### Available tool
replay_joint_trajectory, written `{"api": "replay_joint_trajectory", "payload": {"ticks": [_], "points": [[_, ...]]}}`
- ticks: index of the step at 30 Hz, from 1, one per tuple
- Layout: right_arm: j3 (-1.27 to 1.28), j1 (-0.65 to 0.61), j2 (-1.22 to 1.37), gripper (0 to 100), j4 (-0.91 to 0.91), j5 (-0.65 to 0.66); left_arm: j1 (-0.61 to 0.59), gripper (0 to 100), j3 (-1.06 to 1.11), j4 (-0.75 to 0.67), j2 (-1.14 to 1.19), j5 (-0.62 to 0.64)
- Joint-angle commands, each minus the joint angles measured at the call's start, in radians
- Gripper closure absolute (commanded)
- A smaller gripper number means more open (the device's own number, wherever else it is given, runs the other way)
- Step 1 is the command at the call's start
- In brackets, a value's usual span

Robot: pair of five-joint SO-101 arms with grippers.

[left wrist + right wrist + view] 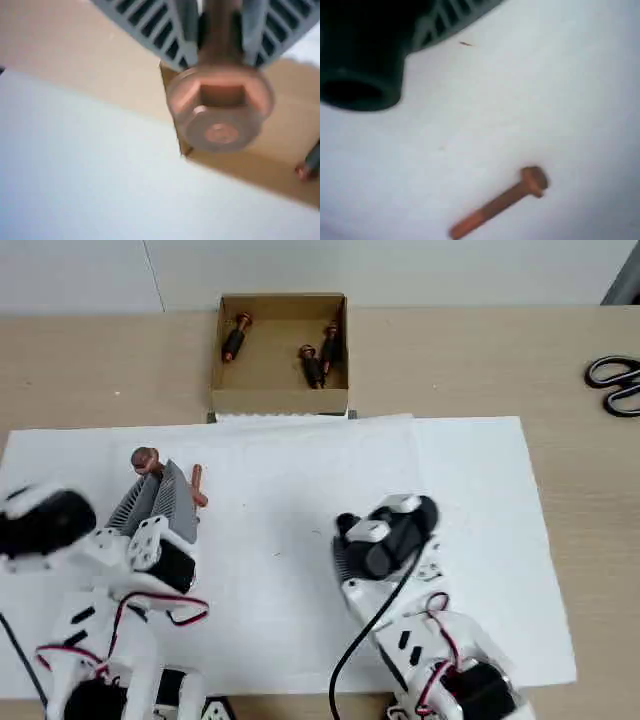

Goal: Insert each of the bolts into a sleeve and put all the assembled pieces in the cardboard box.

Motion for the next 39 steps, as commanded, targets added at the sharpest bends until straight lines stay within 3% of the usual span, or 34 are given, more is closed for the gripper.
{"api": "replay_joint_trajectory", "payload": {"ticks": [1,7,15,22,30,39], "points": [[0.021,-0.081,-0.008,99.5,-0.087,-0.009,0.006,99,0.073,-0.055,-0.110,-0.014],[0.118,-0.150,-0.008,99.5,-0.191,0.069,0.015,99,0.127,-0.061,-0.115,0.031],[0.210,-0.231,-0.008,99.5,-0.348,0.155,0.152,99,0.177,-0.091,-0.115,0.069],[0.229,-0.257,-0.008,99.5,-0.360,0.158,0.155,99,0.231,-0.144,-0.115,0.023],[0.232,-0.257,-0.008,99.5,-0.360,0.158,0.226,99,0.228,-0.143,-0.115,-0.037],[0.233,-0.257,-0.008,99.5,-0.360,0.155,0.222,99,0.234,-0.114,-0.115,-0.078]]}}
